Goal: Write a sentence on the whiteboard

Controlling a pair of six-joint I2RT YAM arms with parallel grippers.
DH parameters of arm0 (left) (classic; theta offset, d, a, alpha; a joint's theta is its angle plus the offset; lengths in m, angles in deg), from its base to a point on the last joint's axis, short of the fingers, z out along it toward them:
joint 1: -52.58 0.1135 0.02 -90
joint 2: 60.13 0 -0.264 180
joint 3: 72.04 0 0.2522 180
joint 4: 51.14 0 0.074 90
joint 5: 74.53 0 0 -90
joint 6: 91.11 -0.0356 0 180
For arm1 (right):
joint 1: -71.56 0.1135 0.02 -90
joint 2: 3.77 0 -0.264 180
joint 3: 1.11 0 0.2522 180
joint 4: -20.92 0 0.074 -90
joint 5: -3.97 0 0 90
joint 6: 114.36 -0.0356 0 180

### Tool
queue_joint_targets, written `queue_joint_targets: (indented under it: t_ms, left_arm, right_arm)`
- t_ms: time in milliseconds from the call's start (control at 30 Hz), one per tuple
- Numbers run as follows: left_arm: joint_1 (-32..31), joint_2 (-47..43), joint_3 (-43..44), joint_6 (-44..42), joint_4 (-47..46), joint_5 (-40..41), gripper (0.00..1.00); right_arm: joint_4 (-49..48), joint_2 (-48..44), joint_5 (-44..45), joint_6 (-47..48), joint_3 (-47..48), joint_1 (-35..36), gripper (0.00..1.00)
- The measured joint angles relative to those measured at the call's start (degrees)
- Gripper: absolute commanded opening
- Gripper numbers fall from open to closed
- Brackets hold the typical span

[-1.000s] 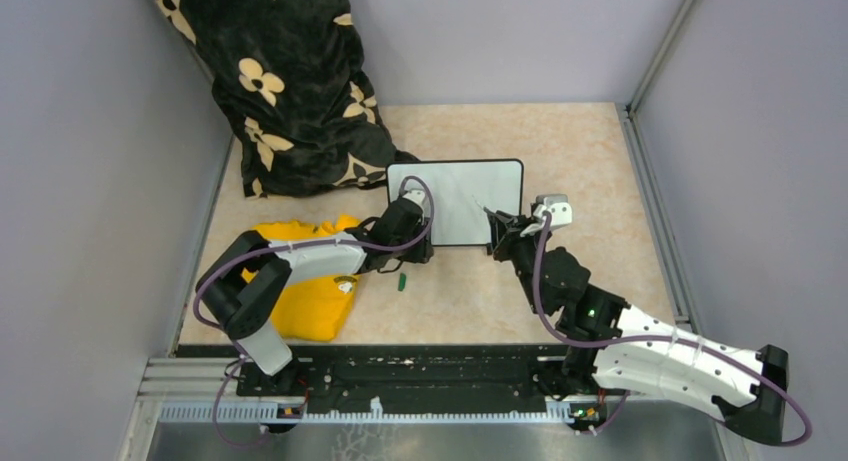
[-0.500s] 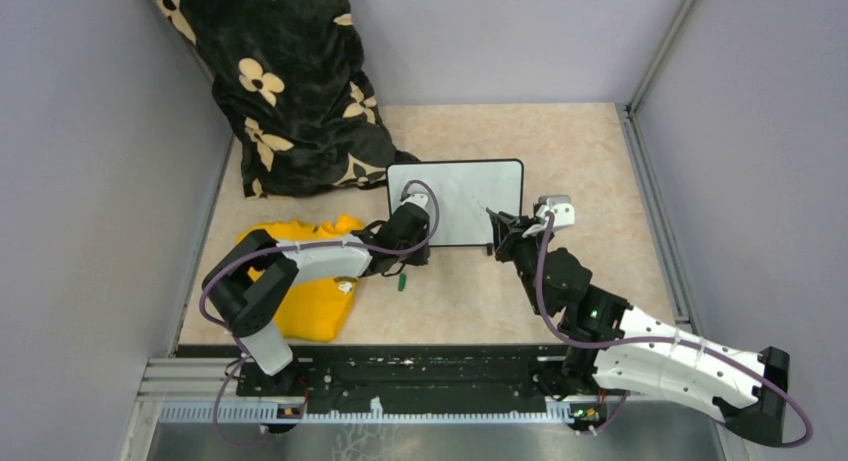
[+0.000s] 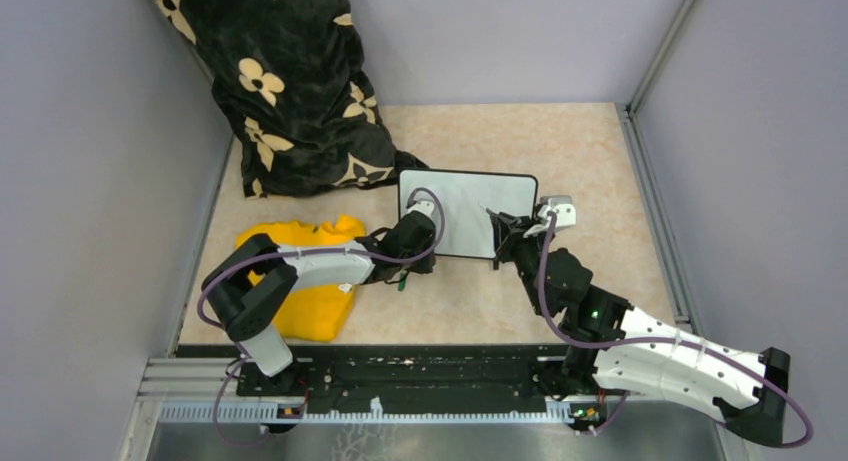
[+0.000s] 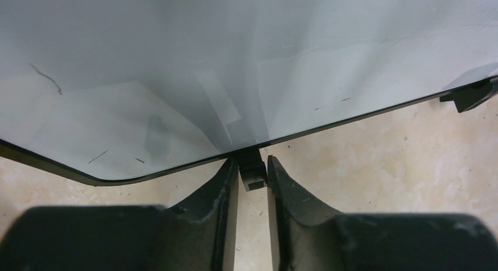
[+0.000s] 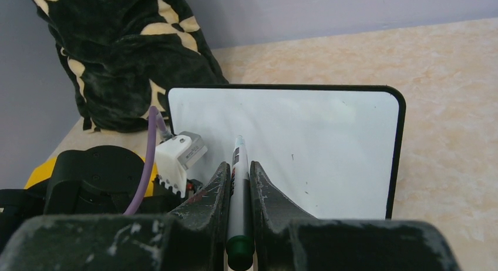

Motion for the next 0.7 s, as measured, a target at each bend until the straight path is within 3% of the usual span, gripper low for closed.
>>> queue_joint_targets:
  t_ms: [200,367,533,600,700]
  left_arm:
    - [-0.33,-2.21,-1.14,1.4,0.66,-0.26,0.57]
    - [-0.44,-8.09,-1.4,2.86,4.22,0.46,0.7]
    - [1.03,-19.41,-3.67,2.19,5.68,0.13,0.78]
    - [4.76,-24.72,-5.4,0.55,4.52,-4.28,0.81]
    - [15.74,-29.97,-7.37,-1.22,0.46,-13.44,0.83]
  right_arm:
    - [0.17,0.0,0.02,-0.39,-0.02,-0.02,0.0]
    - [1.09,-0.39,-0.04,-0.31,-0.02,-0.02,0.0]
    - [1.36,-2.71,-0.42,0.79,-0.04,-0.02,0.0]
    - [1.29,-3.67,-0.9,1.36,-0.09,-0.02,0.0]
    - [0.96,-5.05,-2.16,2.34,-0.61,-0.02,0.0]
